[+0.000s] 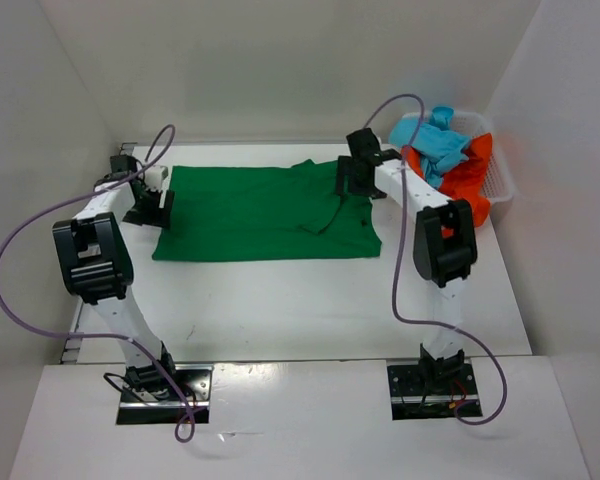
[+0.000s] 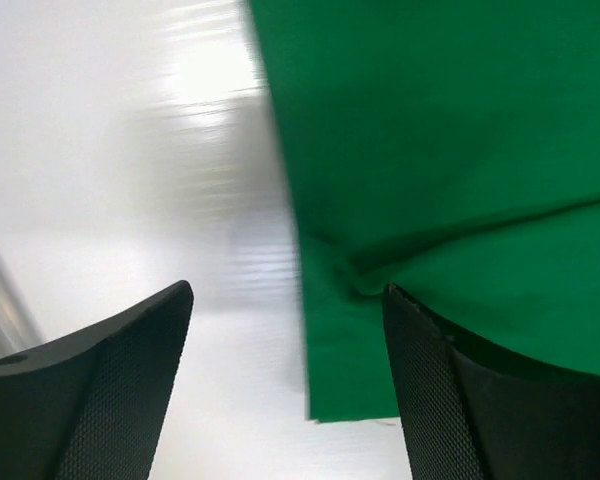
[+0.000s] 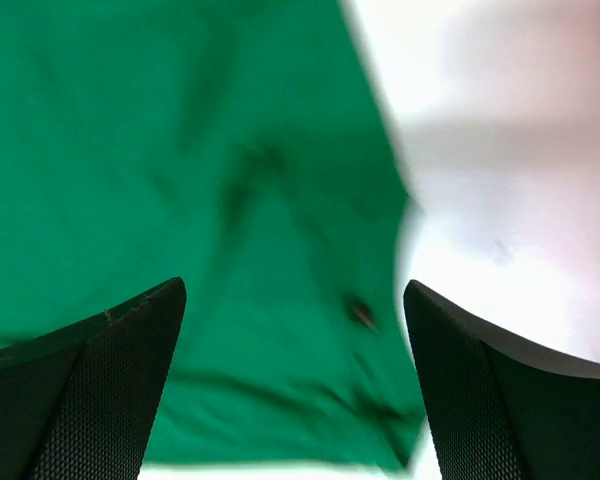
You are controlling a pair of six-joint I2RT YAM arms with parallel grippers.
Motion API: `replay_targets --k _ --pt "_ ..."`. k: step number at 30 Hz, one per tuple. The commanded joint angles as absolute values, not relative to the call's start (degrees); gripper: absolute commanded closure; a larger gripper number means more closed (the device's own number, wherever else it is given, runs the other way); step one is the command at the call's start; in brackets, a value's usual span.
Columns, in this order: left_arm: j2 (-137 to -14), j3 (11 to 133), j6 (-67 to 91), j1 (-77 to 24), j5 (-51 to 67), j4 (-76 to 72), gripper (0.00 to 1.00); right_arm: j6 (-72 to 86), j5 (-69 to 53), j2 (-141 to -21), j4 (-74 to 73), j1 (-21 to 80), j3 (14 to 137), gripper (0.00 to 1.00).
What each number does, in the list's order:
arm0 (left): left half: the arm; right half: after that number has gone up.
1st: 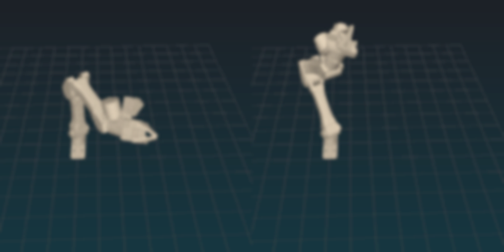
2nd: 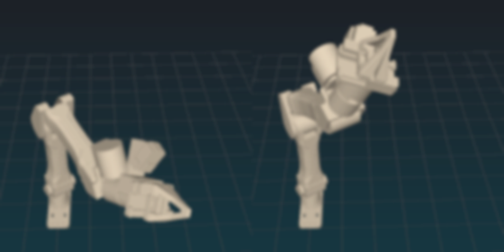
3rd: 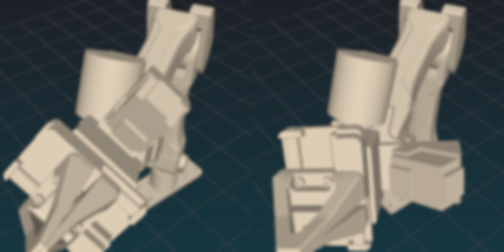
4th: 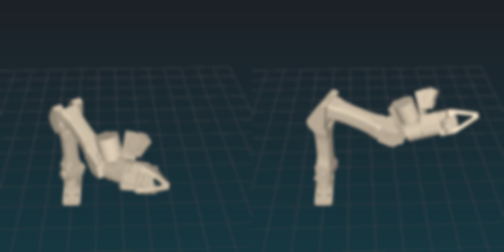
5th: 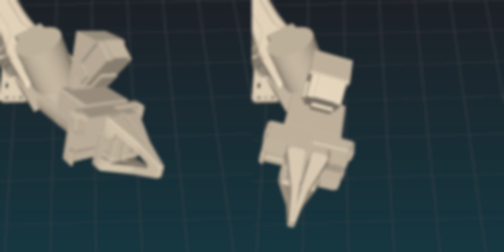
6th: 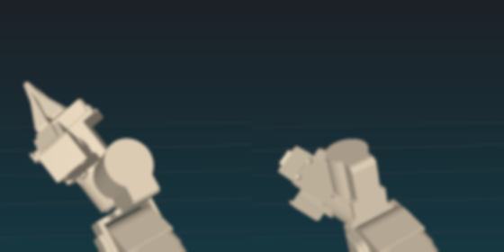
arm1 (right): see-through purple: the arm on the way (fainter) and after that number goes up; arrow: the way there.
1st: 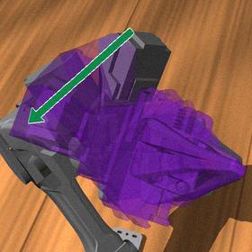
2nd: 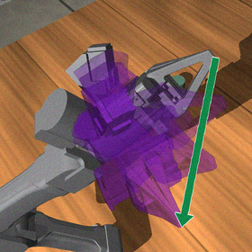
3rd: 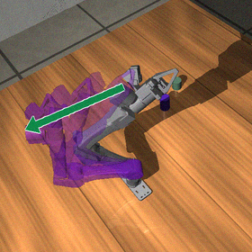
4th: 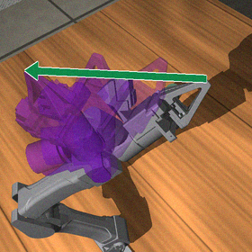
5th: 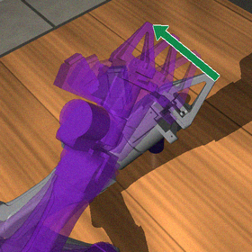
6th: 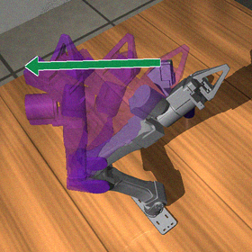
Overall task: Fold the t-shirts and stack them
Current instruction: Fold the flattened tshirt in 1/3 of the way
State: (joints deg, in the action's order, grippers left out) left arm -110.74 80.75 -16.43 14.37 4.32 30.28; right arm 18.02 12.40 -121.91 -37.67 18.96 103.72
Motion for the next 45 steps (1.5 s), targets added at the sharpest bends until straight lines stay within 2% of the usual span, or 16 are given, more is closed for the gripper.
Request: replay_targets --k 1,3,8,13,16,17,18,20,21,22,23,24,26,31,38,45 --pt "-105.9 80.6 -14.8 19.6 6.8 34.4 0.12 21.5 12.3 -107.3 -38.8 14.9 94.2 0.06" --pt "-104.4 76.6 -14.8 20.3 8.5 34.5 0.08 23.0 9.8 -101.1 -37.4 14.9 84.5 0.06" --pt "-105.2 70.0 -12.7 20.3 12.4 32.2 0.05 30.8 8.5 -99.6 -33.8 14.9 69.3 0.09" --pt "-107.0 69.4 -12.0 20.3 16.0 30.9 0.05 32.8 4.0 -100.6 -26.7 13.2 65.1 0.12" --pt "-107.8 69.4 -12.0 20.3 15.8 30.9 0.10 32.8 2.8 -103.1 -26.2 13.2 65.1 0.13" --pt "-109.4 69.4 -12.0 20.3 15.8 30.9 0.14 33.5 2.8 -103.6 -26.2 13.2 65.1 0.14" --pt "-109.9 69.4 -12.0 20.3 15.1 30.4 0.33 33.5 2.0 -104.1 -26.2 13.2 65.1 0.16" --pt "-110.5 68.8 -12.6 20.3 15.7 30.4 0.51 34.0 0.4 -104.2 -25.4 13.2 63.2 0.29" --pt "-110.5 68.2 -12.6 20.3 15.7 30.4 0.58 34.0 -0.3 -104.2 -25.4 13.2 62.7 0.38" --pt "-111.0 68.2 -12.6 20.3 16.7 30.4 0.71 34.0 -0.9 -104.7 -25.4 12.5 62.1 0.49" --pt "-111.0 68.2 -13.1 20.3 17.9 30.4 0.81 34.5 -2.4 -104.7 -25.4 11.9 61.2 0.71" --pt "-111.0 68.2 -13.1 20.3 17.9 31.0 0.89 34.5 -2.4 -103.9 -26.0 11.9 60.6 0.79" --pt "-110.1 67.7 -13.6 20.3 19.1 31.6 0.99 35.3 -2.4 -100.7 -27.4 11.9 58.7 0.92" --pt "-102.3 64.9 -19.9 20.8 16.4 38.1 1.00 37.1 -3.7 -92.0 -32.9 11.9 56.8 1.00" --pt "-89.1 59.7 -27.1 21.4 5.5 50.3 1.00 42.3 -3.7 -77.6 -44.1 13.9 53.1 1.00" --pt "-82.5 54.7 -30.6 22.0 -1.2 55.5 1.00 44.6 -1.7 -71.0 -56.4 19.8 52.4 1.00"
